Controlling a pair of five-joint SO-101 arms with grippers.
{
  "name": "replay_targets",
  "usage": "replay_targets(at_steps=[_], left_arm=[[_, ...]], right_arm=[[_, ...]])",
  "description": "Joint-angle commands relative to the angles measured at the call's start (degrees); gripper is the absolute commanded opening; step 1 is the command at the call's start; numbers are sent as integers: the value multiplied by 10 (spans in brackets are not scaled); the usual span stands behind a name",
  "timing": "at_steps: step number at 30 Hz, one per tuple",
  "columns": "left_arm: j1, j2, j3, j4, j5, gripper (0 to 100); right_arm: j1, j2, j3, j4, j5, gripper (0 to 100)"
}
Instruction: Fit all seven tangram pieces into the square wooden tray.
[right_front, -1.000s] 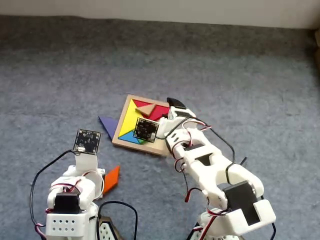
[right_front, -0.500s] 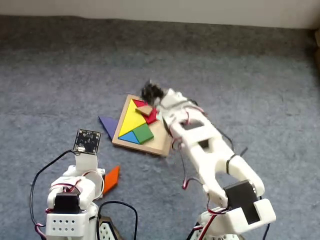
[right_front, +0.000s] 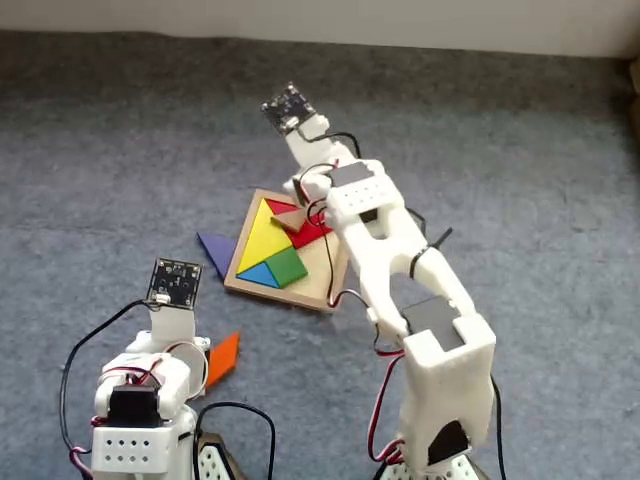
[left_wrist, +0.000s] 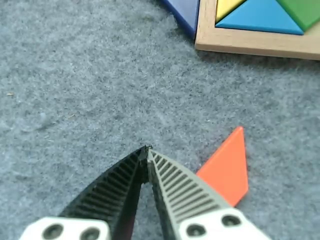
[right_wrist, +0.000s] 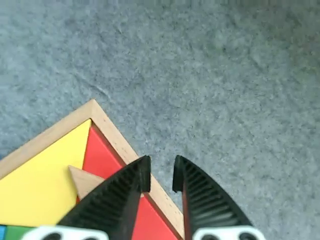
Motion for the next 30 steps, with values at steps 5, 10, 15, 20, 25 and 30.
replay_targets(at_steps=[5,10,15,20,25,30], left_arm=[[-6,-23,11,4,-3,7],[-6,-23,11,4,-3,7],[-6,-23,11,4,-3,7],[-6,-23,11,4,-3,7],[-6,-23,11,4,-3,7],[-6,-23,11,4,-3,7]], right_arm=[[-18,15,-18,5,-3,80],[-15,15,-10,107,-2,80],[-19,15,-35,220,-2,80],[-36,14,-58,281,-2,80],[-38,14,-135,337,-5,80],[-41,15,-223,360,-6,80]])
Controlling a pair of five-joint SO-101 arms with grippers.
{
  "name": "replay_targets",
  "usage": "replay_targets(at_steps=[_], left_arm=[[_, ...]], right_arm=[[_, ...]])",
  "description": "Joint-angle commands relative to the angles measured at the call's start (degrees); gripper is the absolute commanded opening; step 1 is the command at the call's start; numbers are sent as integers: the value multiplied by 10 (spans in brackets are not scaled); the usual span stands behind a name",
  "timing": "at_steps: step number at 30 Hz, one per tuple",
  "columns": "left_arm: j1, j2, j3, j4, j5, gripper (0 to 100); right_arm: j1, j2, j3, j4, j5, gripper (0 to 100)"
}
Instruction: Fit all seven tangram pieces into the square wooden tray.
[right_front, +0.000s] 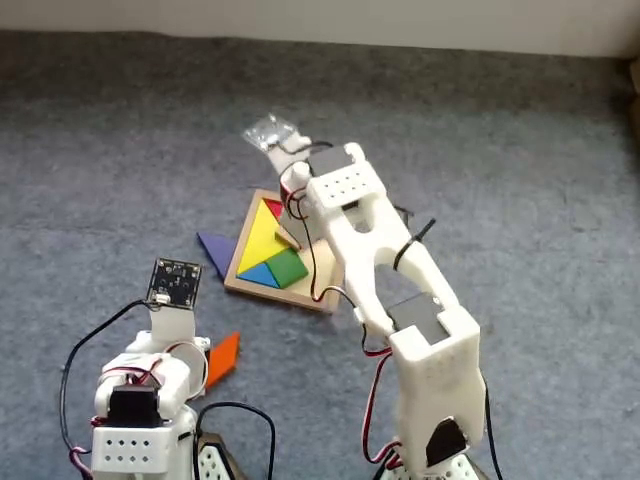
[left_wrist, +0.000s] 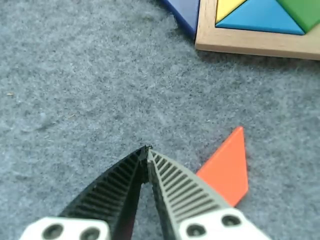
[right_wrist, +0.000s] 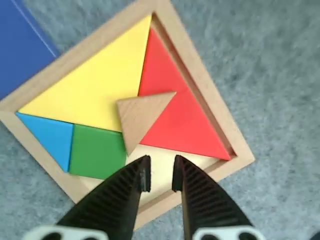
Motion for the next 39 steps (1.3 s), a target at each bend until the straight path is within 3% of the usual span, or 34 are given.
replay_targets(at_steps=[1,13,24,32,39], left_arm=[[-6,-23,11,4,-3,7],[-6,-23,11,4,-3,7],[-6,-23,11,4,-3,7],[-6,-23,11,4,-3,7],[-6,-23,11,4,-3,7]], right_arm=[[-11,-12,-74,9,-4,80],[-41,-11,50,-154,-4,80],[-15,-15,125,-152,-1,80],[0,-15,121,-73,-4,78],[-2,-15,125,-58,-4,23]])
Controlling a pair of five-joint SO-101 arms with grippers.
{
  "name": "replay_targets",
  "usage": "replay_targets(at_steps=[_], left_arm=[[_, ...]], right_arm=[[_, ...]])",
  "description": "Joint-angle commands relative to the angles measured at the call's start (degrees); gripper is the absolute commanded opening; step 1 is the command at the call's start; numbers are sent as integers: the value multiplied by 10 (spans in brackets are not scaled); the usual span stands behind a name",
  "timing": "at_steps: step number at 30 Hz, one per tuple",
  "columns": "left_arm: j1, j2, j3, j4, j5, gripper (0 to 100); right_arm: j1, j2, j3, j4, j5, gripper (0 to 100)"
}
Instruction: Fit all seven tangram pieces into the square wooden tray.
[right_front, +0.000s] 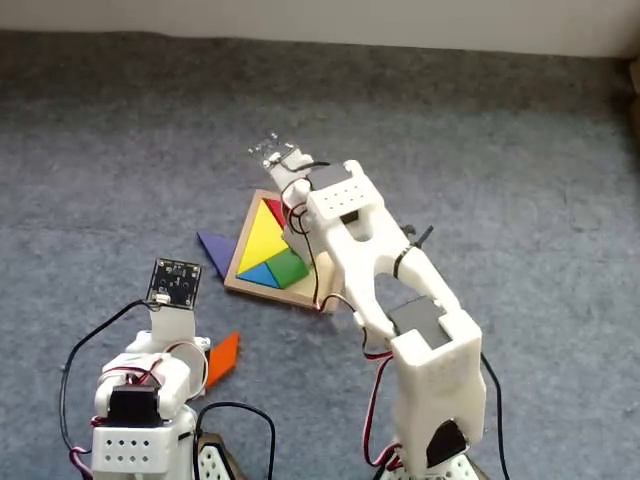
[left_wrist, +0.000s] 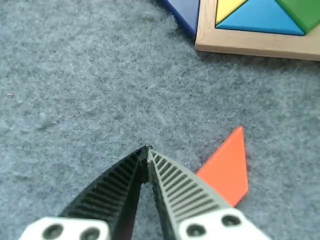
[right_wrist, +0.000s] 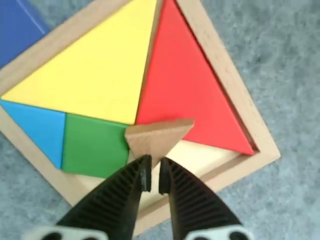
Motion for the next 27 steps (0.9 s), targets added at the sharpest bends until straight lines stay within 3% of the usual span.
replay_targets(at_steps=[1,12,21,27], left_arm=[[-6,-23,11,4,-3,7],[-6,-23,11,4,-3,7],[-6,-23,11,4,-3,7],[-6,-23,11,4,-3,7]], right_arm=[[4,-11,3,6,-2,23],[7,-27,-2,86,-3,19],[7,-163,10,90,-4,19],[20,-281,131,60,-7,19]])
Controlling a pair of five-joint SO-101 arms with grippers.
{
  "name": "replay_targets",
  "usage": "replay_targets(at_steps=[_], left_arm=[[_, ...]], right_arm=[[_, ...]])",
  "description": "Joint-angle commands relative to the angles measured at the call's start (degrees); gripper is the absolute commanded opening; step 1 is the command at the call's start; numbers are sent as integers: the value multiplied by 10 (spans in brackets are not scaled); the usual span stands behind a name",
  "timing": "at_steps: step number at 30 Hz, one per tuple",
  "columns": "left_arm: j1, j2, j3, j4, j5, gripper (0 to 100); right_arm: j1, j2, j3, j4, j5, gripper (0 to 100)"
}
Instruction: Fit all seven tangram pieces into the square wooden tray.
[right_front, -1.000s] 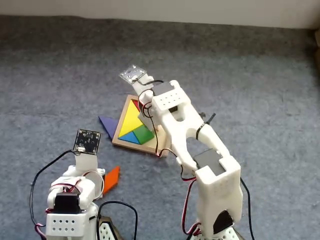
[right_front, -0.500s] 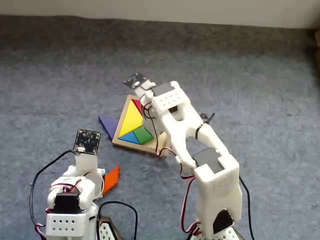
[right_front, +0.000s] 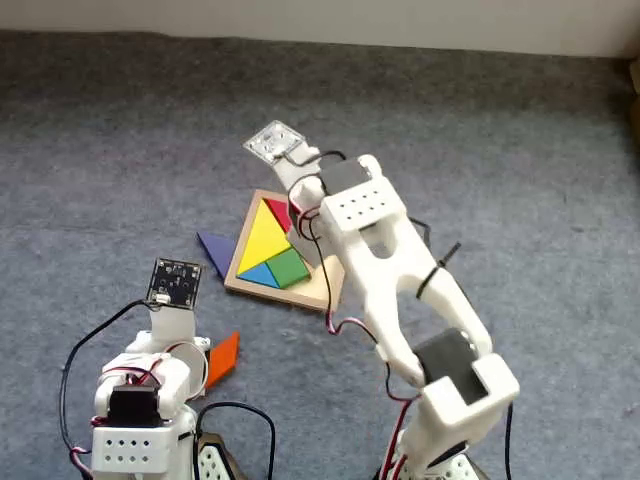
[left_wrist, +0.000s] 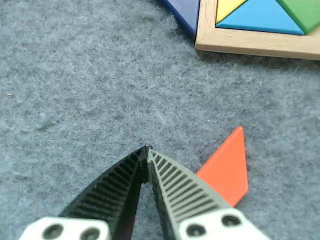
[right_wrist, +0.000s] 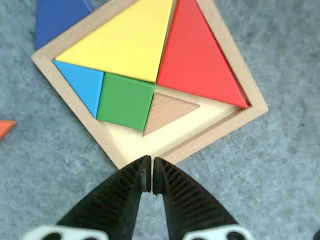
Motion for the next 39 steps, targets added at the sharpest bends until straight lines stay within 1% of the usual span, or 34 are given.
replay_targets(at_steps=[1,4,7,11,16,20,32,39], left_arm=[[-6,-23,11,4,-3,7],[-6,-23,11,4,-3,7],[-6,-23,11,4,-3,7],[-6,-23,11,4,-3,7],[-6,-23,11,4,-3,7],[-6,-23,11,4,-3,7],[-6,-23,11,4,-3,7],[-6,-23,11,4,-3,7]], right_arm=[[26,-106,68,-36,-18,19],[42,-182,160,-90,-34,19],[53,-255,254,-138,-35,19],[68,-337,359,-171,-35,19],[111,-438,462,-179,-35,19],[152,-547,540,-179,-35,19],[201,-860,764,-179,-35,19],[251,-1055,869,-176,-35,19]])
